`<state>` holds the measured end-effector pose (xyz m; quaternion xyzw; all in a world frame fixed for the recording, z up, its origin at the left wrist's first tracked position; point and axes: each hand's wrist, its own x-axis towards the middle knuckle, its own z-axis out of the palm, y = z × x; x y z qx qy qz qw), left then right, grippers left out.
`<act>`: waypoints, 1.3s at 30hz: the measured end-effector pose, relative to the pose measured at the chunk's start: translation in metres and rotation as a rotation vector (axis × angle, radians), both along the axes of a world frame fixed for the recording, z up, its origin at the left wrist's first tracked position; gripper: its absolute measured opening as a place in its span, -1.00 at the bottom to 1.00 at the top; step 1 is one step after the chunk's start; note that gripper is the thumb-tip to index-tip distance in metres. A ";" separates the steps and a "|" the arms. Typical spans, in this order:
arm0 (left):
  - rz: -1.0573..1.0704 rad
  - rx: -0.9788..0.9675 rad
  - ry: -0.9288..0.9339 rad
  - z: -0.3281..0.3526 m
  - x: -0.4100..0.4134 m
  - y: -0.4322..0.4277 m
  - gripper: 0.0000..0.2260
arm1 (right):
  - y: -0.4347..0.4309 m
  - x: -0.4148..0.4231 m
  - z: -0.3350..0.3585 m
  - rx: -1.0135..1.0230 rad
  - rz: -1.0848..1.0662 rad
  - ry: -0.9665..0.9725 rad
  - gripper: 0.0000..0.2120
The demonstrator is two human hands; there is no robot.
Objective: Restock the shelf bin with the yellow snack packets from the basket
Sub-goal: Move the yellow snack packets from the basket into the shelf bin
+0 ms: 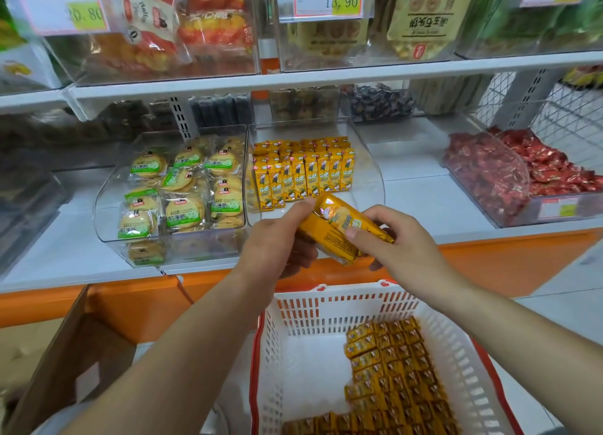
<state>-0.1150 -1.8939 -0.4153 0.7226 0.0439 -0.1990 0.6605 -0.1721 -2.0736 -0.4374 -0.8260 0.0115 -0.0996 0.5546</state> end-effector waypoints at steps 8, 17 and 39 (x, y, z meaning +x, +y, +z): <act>-0.065 -0.030 0.054 -0.004 0.004 0.001 -0.44 | 0.005 0.004 -0.002 0.095 0.016 0.079 -0.74; -0.181 -0.111 -0.202 -0.003 0.006 0.010 -0.70 | 0.007 0.004 0.003 0.483 0.086 0.292 -0.57; -0.015 0.060 -0.374 -0.004 0.063 0.099 -0.66 | 0.008 0.167 0.003 -0.314 -0.179 0.019 -0.60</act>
